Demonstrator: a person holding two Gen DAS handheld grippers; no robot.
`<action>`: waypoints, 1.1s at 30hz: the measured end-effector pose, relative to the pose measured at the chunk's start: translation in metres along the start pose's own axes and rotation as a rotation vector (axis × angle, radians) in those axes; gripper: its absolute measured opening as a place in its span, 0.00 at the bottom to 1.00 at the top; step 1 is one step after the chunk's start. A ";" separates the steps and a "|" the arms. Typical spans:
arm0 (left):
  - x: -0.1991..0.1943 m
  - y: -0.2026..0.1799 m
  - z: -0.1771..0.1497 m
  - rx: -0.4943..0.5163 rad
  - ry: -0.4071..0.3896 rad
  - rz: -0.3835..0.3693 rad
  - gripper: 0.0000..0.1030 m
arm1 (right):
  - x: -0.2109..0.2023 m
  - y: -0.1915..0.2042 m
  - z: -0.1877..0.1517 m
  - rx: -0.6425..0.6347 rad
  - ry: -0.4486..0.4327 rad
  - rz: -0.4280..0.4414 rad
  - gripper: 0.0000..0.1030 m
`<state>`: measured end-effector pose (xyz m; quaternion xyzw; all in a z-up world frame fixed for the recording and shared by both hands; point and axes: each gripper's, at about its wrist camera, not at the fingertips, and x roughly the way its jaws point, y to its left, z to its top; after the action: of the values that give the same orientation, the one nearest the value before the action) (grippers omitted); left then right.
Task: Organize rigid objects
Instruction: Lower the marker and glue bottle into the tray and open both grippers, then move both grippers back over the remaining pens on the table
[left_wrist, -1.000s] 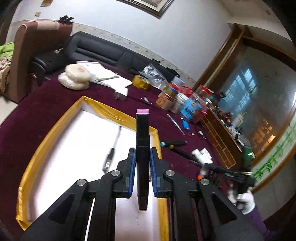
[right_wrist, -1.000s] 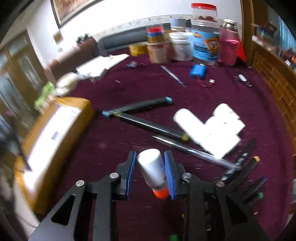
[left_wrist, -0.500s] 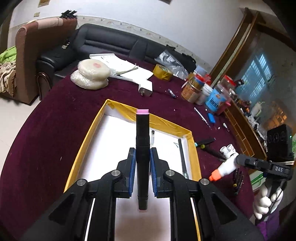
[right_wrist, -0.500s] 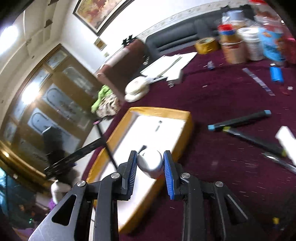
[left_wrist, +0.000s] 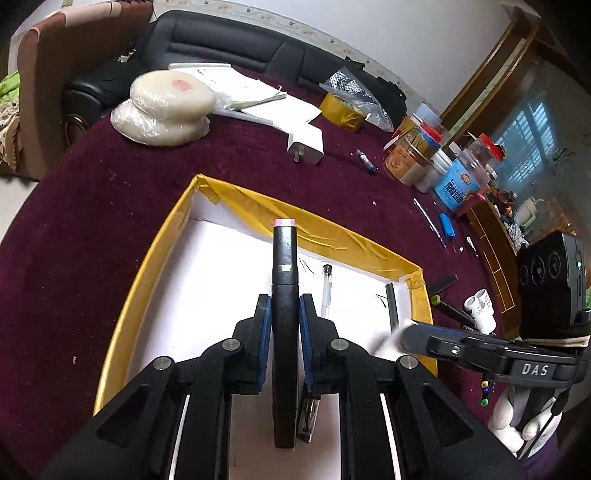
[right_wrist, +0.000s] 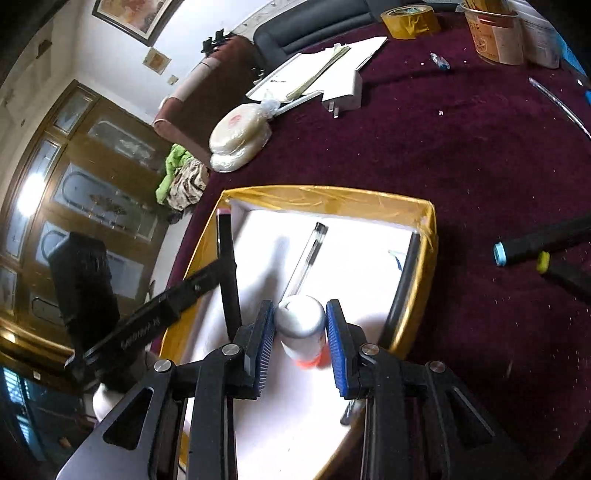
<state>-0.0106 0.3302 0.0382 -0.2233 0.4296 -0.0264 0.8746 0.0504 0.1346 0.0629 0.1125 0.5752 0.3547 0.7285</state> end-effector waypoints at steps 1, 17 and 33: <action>0.002 -0.001 -0.001 -0.002 0.003 0.000 0.12 | 0.004 0.002 0.002 -0.010 0.005 -0.016 0.25; -0.043 -0.031 -0.023 -0.048 -0.054 -0.037 0.52 | -0.056 -0.005 -0.034 -0.128 -0.205 -0.194 0.38; -0.044 -0.164 -0.087 0.114 0.002 -0.208 0.63 | -0.168 -0.094 -0.099 -0.009 -0.441 -0.309 0.48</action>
<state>-0.0810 0.1610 0.0920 -0.2165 0.4028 -0.1416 0.8780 -0.0188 -0.0667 0.1054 0.0947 0.4113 0.2085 0.8823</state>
